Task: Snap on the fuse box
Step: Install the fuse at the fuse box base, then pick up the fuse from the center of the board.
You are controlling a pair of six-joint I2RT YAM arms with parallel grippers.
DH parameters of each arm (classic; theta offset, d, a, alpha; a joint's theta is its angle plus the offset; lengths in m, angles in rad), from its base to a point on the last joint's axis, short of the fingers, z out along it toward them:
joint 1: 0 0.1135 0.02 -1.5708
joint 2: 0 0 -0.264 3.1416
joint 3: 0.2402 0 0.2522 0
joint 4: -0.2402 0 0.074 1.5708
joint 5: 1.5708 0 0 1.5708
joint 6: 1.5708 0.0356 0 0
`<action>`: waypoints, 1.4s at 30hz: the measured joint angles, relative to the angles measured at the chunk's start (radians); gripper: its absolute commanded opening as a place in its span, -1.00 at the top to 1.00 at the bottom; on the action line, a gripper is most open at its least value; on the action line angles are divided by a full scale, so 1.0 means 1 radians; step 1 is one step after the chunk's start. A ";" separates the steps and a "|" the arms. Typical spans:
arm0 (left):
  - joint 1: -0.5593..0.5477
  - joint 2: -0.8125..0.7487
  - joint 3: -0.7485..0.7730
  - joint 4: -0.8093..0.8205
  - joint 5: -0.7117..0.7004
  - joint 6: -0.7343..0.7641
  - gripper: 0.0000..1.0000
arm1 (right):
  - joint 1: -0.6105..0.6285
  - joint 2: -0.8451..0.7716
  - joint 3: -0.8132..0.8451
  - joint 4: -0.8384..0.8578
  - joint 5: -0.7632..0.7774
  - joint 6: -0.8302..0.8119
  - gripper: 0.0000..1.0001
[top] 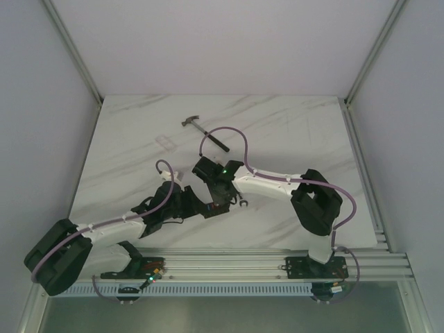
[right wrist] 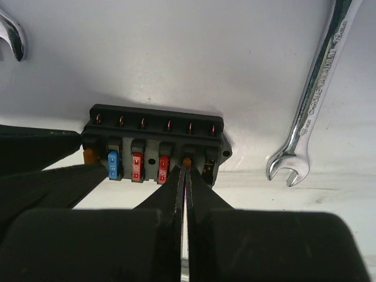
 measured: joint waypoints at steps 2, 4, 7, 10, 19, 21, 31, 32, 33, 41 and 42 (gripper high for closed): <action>0.000 -0.023 0.000 -0.010 -0.006 0.001 0.10 | 0.003 -0.003 0.003 0.005 0.013 -0.018 0.83; 0.000 -0.050 0.000 -0.018 -0.015 0.005 0.09 | 0.004 -0.007 0.004 0.011 0.018 -0.033 0.72; 0.000 -0.091 0.000 -0.031 -0.032 0.010 0.03 | 0.004 -0.018 0.002 0.017 0.018 -0.047 0.54; 0.000 -0.132 0.000 -0.054 -0.053 0.018 -0.03 | 0.000 -0.064 -0.020 0.026 0.019 -0.051 0.38; 0.000 -0.199 0.000 -0.108 -0.097 0.051 -0.17 | -0.192 -0.424 -0.279 0.029 0.024 -0.022 -0.03; 0.000 -0.200 0.000 -0.116 -0.098 0.058 -0.20 | -0.278 -0.488 -0.351 0.027 0.027 -0.011 -0.10; 0.000 -0.200 0.001 -0.126 -0.106 0.089 -0.42 | -0.694 -0.627 -0.615 0.047 0.045 -0.005 -0.32; 0.000 -0.200 0.001 -0.126 -0.106 0.091 -0.45 | -0.734 -0.634 -0.633 0.060 0.045 -0.009 -0.32; 0.001 -0.200 0.001 -0.127 -0.108 0.095 -0.47 | -0.771 -0.638 -0.650 0.074 0.047 -0.012 -0.32; 0.004 -0.200 0.001 -0.127 -0.113 0.104 -0.60 | -0.922 -0.598 -0.708 0.159 -0.006 -0.043 -0.19; 0.005 -0.200 0.001 -0.126 -0.113 0.105 -0.60 | -0.922 -0.589 -0.710 0.164 -0.023 -0.043 -0.15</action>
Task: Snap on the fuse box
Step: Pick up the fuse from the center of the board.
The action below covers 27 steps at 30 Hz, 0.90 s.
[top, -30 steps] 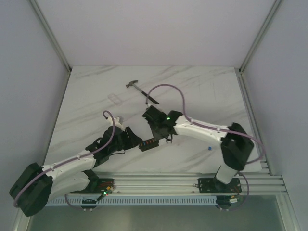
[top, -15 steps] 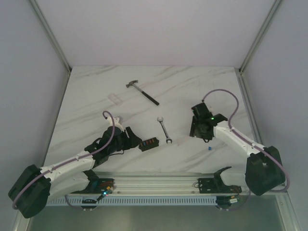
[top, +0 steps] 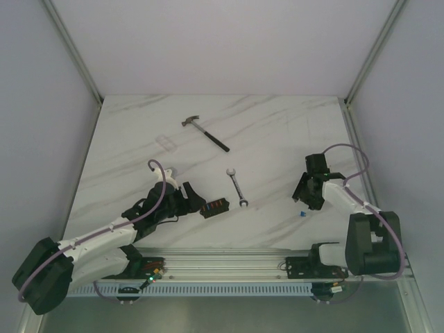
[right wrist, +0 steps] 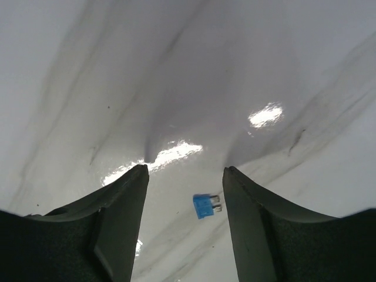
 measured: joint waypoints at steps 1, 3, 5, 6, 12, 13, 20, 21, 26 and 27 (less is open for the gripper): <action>0.000 0.000 0.000 0.000 0.000 0.000 -0.60 | 0.001 0.006 -0.003 0.002 -0.016 0.000 -0.13; 0.003 0.001 0.000 0.000 0.000 0.001 -0.61 | 0.001 0.012 -0.010 0.000 -0.047 0.002 -0.10; 0.005 0.005 0.001 0.000 -0.001 0.001 -0.61 | 0.004 0.014 -0.011 -0.003 -0.069 0.008 -0.10; 0.006 0.008 0.002 0.000 -0.001 0.001 -0.61 | 0.007 0.014 -0.011 -0.003 -0.076 0.010 -0.11; 0.010 0.029 0.013 -0.002 -0.003 0.008 -0.62 | 0.067 0.019 -0.010 -0.001 -0.116 0.039 -0.09; 0.010 0.032 0.016 -0.002 -0.003 0.009 -0.62 | 0.085 0.019 -0.010 0.002 -0.125 0.048 -0.07; 0.011 0.039 0.021 -0.004 -0.003 0.016 -0.62 | 0.224 0.021 -0.008 0.005 -0.202 0.127 -0.16; 0.011 0.039 0.021 -0.004 -0.003 0.016 -0.62 | 0.235 0.021 -0.006 -0.003 -0.196 0.137 -0.22; 0.012 0.033 0.021 -0.007 -0.003 0.016 -0.62 | 0.234 -0.018 0.008 -0.077 -0.090 0.181 -0.68; 0.013 0.029 0.021 -0.008 -0.003 0.016 -0.62 | 0.224 -0.031 0.008 -0.087 -0.077 0.188 -0.71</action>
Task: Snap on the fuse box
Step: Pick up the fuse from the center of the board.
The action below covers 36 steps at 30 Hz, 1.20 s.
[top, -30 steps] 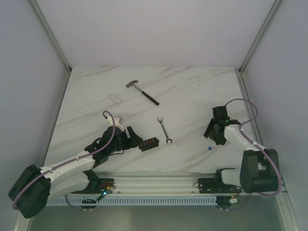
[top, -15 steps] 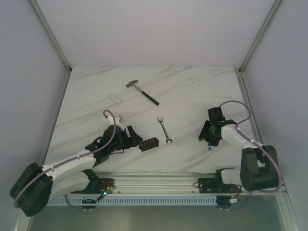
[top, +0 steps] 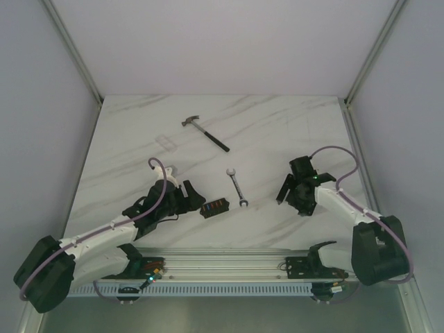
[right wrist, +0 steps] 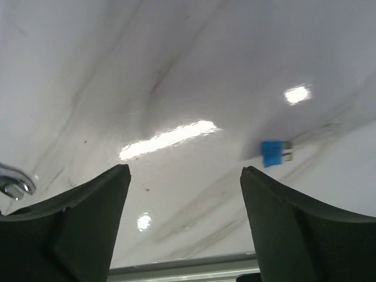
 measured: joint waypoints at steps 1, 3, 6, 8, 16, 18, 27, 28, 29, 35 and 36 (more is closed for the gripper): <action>0.001 -0.004 0.000 0.000 0.000 0.000 -0.62 | -0.014 -0.009 0.000 -0.006 0.010 0.007 -0.73; 0.004 -0.014 0.000 0.000 0.000 0.000 -0.62 | -0.055 -0.018 0.000 -0.014 0.032 0.023 -0.77; 0.005 -0.026 0.000 0.000 0.000 0.000 -0.62 | -0.104 -0.016 -0.002 -0.031 0.071 0.049 -0.79; 0.005 -0.033 0.000 0.000 0.000 0.000 -0.62 | -0.119 -0.016 -0.008 -0.034 0.095 0.062 -0.79; 0.010 -0.044 -0.002 0.000 0.000 0.000 -0.62 | -0.126 0.003 -0.046 -0.021 0.101 0.068 -0.50; 0.011 -0.044 -0.002 0.000 0.000 -0.001 -0.62 | -0.126 0.005 -0.045 -0.018 0.098 0.058 -0.44; 0.011 -0.046 -0.003 0.000 0.000 -0.008 -0.63 | -0.068 0.067 -0.003 0.120 -0.031 0.045 -0.24; 0.011 -0.046 -0.003 0.000 0.000 -0.009 -0.63 | -0.052 0.082 0.005 0.143 -0.050 0.045 -0.23; 0.011 -0.046 -0.003 0.000 0.000 -0.011 -0.63 | -0.035 0.101 0.017 0.166 -0.066 0.045 -0.21; 0.011 -0.053 -0.003 -0.001 0.007 -0.027 -0.63 | 0.055 0.240 0.127 0.237 -0.138 0.017 -0.13; 0.011 -0.058 -0.004 0.000 0.008 -0.029 -0.63 | 0.068 0.254 0.141 0.236 -0.138 0.006 -0.14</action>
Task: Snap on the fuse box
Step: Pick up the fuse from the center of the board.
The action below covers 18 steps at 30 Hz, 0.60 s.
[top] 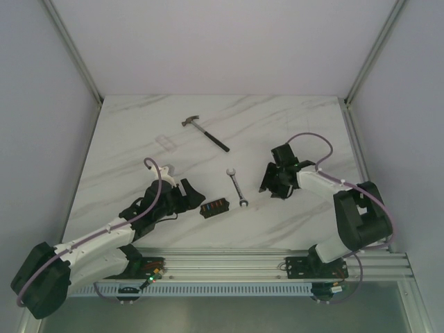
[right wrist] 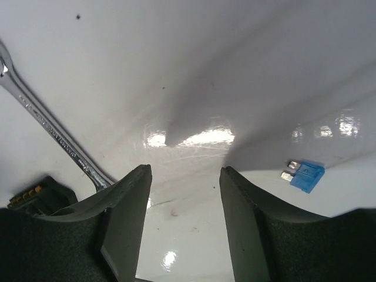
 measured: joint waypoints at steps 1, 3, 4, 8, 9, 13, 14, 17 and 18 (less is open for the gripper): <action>0.000 -0.005 -0.002 0.000 0.000 -0.004 -0.63 | 0.013 0.008 0.011 -0.003 -0.001 -0.013 -0.16; 0.000 -0.015 -0.005 0.000 0.000 -0.010 -0.63 | 0.026 0.005 0.023 -0.015 0.002 -0.044 -0.18; 0.000 -0.018 -0.007 -0.001 0.000 -0.014 -0.63 | 0.026 -0.002 0.028 -0.027 0.010 -0.062 -0.18; 0.000 -0.021 -0.010 -0.001 0.000 -0.018 -0.63 | 0.024 -0.038 0.048 -0.079 0.080 -0.120 -0.18; 0.000 -0.021 -0.010 -0.002 0.000 -0.018 -0.63 | 0.024 -0.044 0.056 -0.097 0.105 -0.127 -0.18; 0.000 -0.019 -0.010 -0.002 0.000 -0.018 -0.63 | 0.016 -0.048 0.063 -0.150 0.184 -0.140 -0.13; 0.000 -0.018 -0.010 -0.002 0.000 -0.018 -0.63 | 0.011 -0.048 0.060 -0.159 0.197 -0.141 -0.12; 0.000 -0.017 -0.010 -0.002 0.001 -0.018 -0.63 | -0.010 -0.048 0.043 -0.159 0.219 -0.141 -0.12; 0.000 -0.017 -0.010 -0.002 0.001 -0.018 -0.63 | -0.018 -0.048 0.038 -0.159 0.219 -0.141 -0.12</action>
